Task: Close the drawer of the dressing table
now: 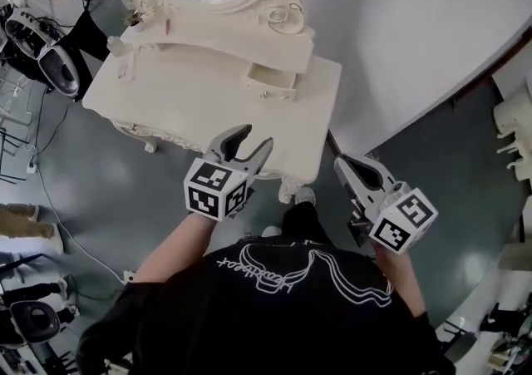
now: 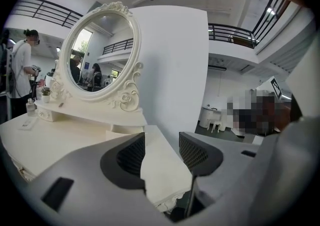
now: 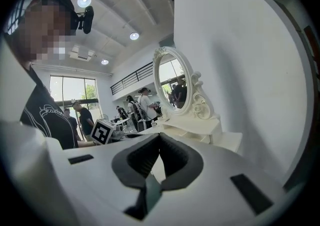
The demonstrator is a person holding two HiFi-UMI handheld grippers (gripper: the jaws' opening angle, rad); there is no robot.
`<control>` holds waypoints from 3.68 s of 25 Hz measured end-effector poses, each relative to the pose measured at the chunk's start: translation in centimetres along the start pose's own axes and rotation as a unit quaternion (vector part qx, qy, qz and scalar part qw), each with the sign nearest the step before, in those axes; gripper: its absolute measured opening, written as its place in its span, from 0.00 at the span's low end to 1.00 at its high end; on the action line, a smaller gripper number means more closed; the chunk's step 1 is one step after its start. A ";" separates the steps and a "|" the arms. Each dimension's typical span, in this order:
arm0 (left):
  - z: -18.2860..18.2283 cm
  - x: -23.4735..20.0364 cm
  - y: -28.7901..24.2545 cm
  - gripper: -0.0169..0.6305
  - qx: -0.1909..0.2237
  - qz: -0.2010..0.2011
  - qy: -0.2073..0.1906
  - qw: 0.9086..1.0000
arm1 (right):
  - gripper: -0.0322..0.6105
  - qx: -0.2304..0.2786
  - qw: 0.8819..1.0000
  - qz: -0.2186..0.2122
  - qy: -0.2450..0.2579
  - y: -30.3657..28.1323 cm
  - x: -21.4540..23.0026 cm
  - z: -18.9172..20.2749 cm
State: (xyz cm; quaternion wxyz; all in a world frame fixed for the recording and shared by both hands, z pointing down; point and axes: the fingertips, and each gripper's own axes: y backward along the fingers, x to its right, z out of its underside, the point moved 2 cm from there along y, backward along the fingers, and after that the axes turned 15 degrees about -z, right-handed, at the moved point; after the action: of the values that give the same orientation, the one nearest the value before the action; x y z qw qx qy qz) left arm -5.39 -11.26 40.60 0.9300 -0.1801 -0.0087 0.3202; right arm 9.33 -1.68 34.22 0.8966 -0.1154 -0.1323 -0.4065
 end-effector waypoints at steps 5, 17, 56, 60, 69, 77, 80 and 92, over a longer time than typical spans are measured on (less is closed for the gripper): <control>0.6 -0.9 -2.4 0.35 -0.016 -0.019 0.010 1.000 | 0.06 -0.003 1.000 -0.014 -0.006 -1.0 2.6 -0.7; 3.1 -3.4 -10.2 0.35 -0.064 -0.074 0.027 0.995 | 0.05 -0.028 0.998 -0.039 -0.033 -3.6 11.8 -1.5; 8.4 -8.2 -21.1 0.18 -0.152 -0.143 0.006 0.978 | 0.06 -0.064 0.994 -0.057 -0.073 -4.6 20.7 -1.6; 8.3 -8.3 -21.2 0.18 -0.150 -0.147 0.001 0.978 | 0.06 -0.062 0.994 -0.057 -0.075 -4.8 20.9 -1.5; 8.5 -8.3 -21.3 0.17 -0.155 -0.137 0.012 0.978 | 0.06 -0.061 0.993 -0.053 -0.085 -4.9 21.2 -0.9; 7.3 -8.2 -22.2 0.17 -0.150 -0.131 0.017 0.980 | 0.06 -0.062 0.993 -0.044 -0.093 -4.7 21.9 -0.5; 7.1 -8.4 -23.0 0.17 -0.151 -0.131 0.017 0.980 | 0.06 -0.061 0.993 -0.039 -0.097 -4.5 22.4 -0.3; 6.4 -8.9 -26.0 0.17 -0.151 -0.132 0.014 0.980 | 0.06 -0.056 0.992 -0.017 -0.112 -3.0 24.1 0.3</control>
State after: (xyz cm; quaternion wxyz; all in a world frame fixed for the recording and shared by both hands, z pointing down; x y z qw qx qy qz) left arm 2.13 -33.50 56.30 0.9261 -0.3203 -0.0678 0.1873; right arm 22.28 -20.38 42.83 0.8612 -0.2076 -0.2112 -0.4131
